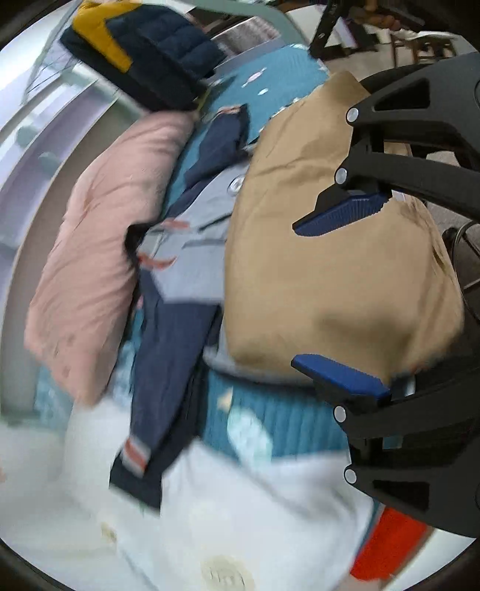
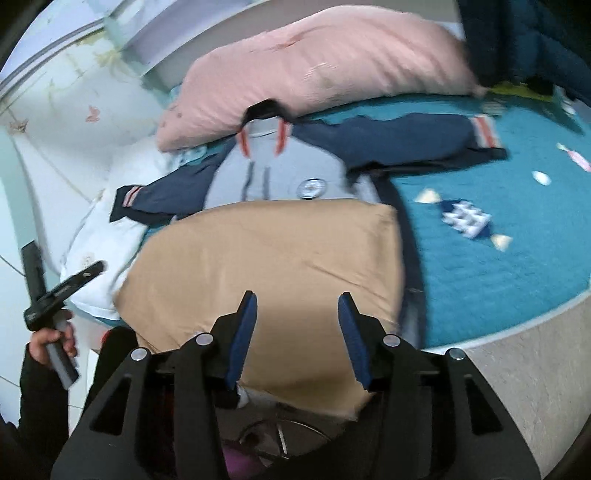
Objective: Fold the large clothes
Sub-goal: 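Grasp the folded jacket edge with the right gripper and fold it over again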
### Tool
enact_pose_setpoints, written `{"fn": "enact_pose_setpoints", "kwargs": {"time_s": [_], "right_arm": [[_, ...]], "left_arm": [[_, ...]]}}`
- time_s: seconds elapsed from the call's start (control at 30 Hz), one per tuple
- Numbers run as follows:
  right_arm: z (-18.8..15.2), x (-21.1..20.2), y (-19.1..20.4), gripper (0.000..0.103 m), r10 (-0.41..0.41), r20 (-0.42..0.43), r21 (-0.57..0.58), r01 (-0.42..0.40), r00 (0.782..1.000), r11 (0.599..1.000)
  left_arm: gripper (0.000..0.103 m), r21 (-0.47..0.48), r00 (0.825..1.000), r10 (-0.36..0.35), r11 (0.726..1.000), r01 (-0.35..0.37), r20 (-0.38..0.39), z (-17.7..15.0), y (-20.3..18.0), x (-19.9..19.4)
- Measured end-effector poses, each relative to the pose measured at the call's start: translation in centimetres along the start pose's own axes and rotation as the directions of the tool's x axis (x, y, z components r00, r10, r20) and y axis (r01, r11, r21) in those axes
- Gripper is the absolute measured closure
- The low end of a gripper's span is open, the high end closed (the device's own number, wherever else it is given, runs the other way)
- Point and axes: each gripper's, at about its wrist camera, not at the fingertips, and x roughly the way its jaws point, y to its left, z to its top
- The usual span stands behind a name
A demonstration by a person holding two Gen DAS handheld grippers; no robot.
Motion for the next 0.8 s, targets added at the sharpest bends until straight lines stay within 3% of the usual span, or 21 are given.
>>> {"fn": "enact_pose_setpoints", "kwargs": {"time_s": [0.03, 0.07, 0.13, 0.23, 0.27, 0.37, 0.53, 0.67, 0.8], "right_arm": [[0.4, 1.6, 0.5, 0.063, 0.017, -0.013, -0.003, -0.017, 1.0, 1.0], [0.6, 2.8, 0.7, 0.076, 0.013, -0.029, -0.004, -0.014, 0.999, 1.0], [0.3, 6.5, -0.1, 0.085, -0.002, -0.117, 0.05, 0.008, 0.993, 0.999], [-2.2, 10.4, -3.1, 0.094, -0.017, -0.273, 0.177, 0.068, 0.962, 0.982], [-3.9, 11.8, -4.2, 0.098, -0.003, -0.336, 0.216, 0.081, 0.942, 0.973], [-6.7, 13.8, -6.2, 0.103, 0.014, -0.409, 0.267, 0.105, 0.912, 0.958], [-5.7, 12.7, -5.1, 0.1, 0.003, -0.376, 0.243, 0.095, 0.927, 0.965], [-2.5, 9.0, -1.0, 0.1, 0.032, -0.244, 0.167, 0.01, 0.969, 0.986], [1.8, 9.2, 4.1, 0.1, 0.111, -0.169, 0.084, -0.098, 0.979, 0.992]], "left_arm": [[0.036, 0.006, 0.999, -0.027, 1.0, 0.027, -0.029, -0.1, -0.7, 1.4], [0.036, 0.006, 0.998, -0.037, 0.999, 0.038, -0.051, -0.4, -0.9, 2.6], [0.036, -0.036, 0.991, -0.037, 0.999, 0.032, -0.13, -1.8, -0.7, 5.4], [0.036, -0.085, 0.975, -0.015, 0.996, -0.004, -0.224, -5.0, 0.2, 7.6], [0.036, -0.132, 0.967, -0.041, 0.991, 0.008, -0.25, -6.4, 0.9, 8.1], [0.036, -0.191, 0.958, -0.081, 0.981, 0.028, -0.276, -8.4, 2.1, 8.7], [0.036, -0.173, 0.959, -0.075, 0.985, 0.027, -0.275, -7.9, 1.8, 8.7], [0.032, -0.169, 0.963, -0.091, 0.984, 0.049, -0.254, -7.9, 2.0, 8.5], [0.03, -0.16, 0.967, -0.093, 0.986, 0.055, -0.239, -8.2, 1.7, 7.9]]}}
